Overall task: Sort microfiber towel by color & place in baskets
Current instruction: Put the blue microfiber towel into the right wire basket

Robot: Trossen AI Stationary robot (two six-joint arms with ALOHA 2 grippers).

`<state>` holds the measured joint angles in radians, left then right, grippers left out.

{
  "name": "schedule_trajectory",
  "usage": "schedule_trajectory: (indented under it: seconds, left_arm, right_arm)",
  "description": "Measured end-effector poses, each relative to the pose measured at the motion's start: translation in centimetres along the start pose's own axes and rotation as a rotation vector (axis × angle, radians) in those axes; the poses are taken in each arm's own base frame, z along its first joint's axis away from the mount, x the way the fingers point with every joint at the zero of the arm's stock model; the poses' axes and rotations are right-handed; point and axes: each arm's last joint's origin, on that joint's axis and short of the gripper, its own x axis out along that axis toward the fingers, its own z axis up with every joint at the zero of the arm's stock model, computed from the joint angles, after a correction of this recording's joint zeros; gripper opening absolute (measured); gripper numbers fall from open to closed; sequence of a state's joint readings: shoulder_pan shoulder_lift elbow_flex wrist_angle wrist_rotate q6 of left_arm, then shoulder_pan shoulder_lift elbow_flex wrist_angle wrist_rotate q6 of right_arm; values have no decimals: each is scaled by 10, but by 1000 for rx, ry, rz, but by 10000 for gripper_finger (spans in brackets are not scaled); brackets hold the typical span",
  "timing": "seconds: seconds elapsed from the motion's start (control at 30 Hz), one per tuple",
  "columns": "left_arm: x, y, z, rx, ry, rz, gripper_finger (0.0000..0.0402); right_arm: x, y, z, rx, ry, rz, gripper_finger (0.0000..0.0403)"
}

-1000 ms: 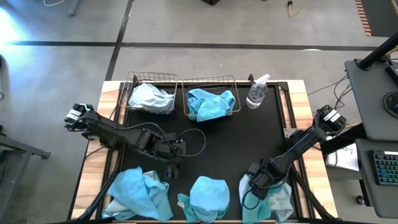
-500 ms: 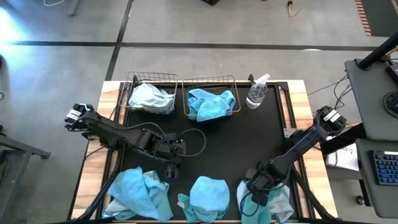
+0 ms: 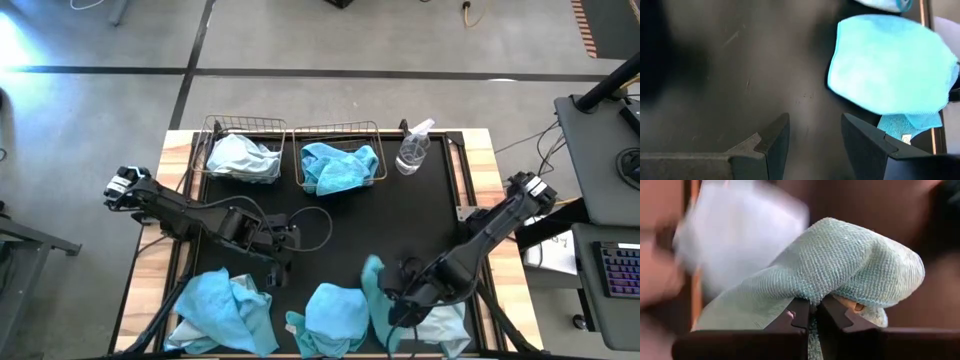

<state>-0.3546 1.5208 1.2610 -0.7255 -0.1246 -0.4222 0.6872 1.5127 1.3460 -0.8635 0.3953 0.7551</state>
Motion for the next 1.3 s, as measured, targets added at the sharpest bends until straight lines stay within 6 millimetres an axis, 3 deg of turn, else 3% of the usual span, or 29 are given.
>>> schedule_trajectory:
  seconds: [0.13, 0.23, 0.63, 1.3]
  left_arm:
    - [0, -2, 4, 28, -45, -9, 162]
    - [0, -2, 8, 54, -101, 21, 162]
    - [-6, -2, 26, 185, -279, 127, 162]
    - [-32, -1, 55, 237, -421, 181, 162]
  right_arm:
    - [-16, -2, 21, -6, -233, -171, 13]
    - [-19, -8, 32, 0, -294, -235, 13]
    - [-9, -39, 61, 0, -346, -368, 13]
    - [-8, -41, 78, -72, -421, -352, 13]
